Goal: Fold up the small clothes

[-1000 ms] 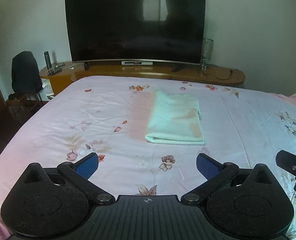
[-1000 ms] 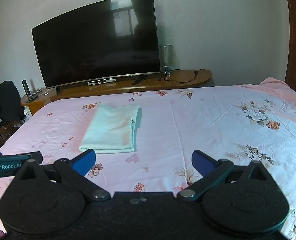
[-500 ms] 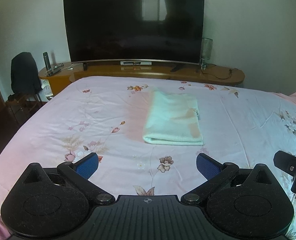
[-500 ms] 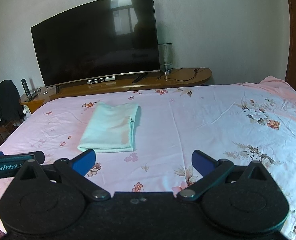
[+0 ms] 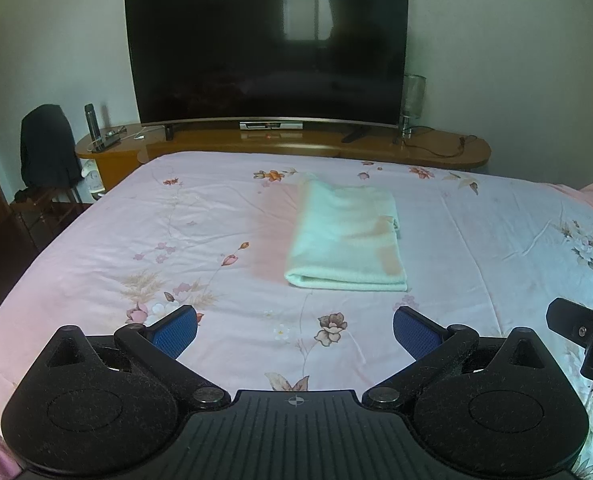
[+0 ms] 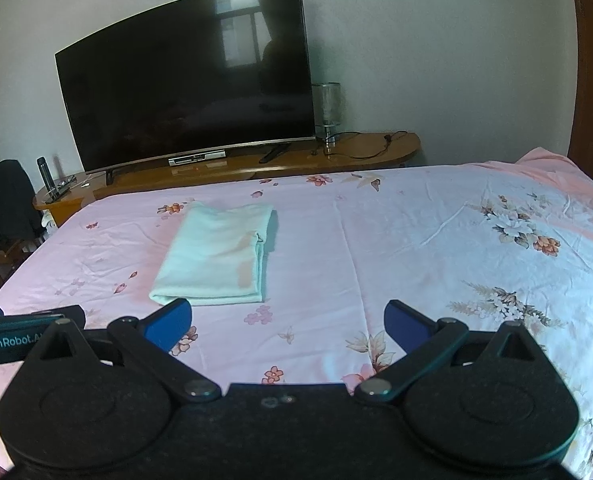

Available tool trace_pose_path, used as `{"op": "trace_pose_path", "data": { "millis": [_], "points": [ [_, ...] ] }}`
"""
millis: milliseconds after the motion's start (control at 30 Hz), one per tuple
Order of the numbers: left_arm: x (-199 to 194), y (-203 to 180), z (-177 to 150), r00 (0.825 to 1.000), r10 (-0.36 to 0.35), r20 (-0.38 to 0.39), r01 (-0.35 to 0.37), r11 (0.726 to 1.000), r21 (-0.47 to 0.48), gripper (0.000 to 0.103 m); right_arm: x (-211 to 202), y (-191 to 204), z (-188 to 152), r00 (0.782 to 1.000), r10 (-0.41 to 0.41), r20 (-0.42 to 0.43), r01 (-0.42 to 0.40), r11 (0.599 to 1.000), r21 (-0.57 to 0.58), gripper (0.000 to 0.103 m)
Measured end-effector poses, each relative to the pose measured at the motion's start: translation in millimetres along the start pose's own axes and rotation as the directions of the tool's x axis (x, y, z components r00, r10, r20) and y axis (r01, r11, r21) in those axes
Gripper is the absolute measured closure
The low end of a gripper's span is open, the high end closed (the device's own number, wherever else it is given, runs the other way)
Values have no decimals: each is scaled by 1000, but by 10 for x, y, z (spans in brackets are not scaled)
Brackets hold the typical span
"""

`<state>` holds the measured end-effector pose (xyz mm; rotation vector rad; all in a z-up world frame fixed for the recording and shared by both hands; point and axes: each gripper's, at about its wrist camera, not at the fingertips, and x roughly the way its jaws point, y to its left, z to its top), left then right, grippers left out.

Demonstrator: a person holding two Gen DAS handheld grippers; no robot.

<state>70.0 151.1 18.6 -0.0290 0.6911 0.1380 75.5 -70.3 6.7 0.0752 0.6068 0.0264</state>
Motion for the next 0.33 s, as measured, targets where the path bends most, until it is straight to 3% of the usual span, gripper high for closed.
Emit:
{"op": "trace_pose_path", "data": {
  "millis": [200, 333],
  "points": [
    [135, 49, -22, 996, -83, 23, 84, 996, -22, 0, 48, -5, -9, 1000, 0, -11, 0, 1000, -2, 1],
    [295, 66, -26, 996, -92, 15, 92, 996, -12, 0, 132, -34, -17, 999, -12, -30, 12, 1000, -3, 1]
  ]
}}
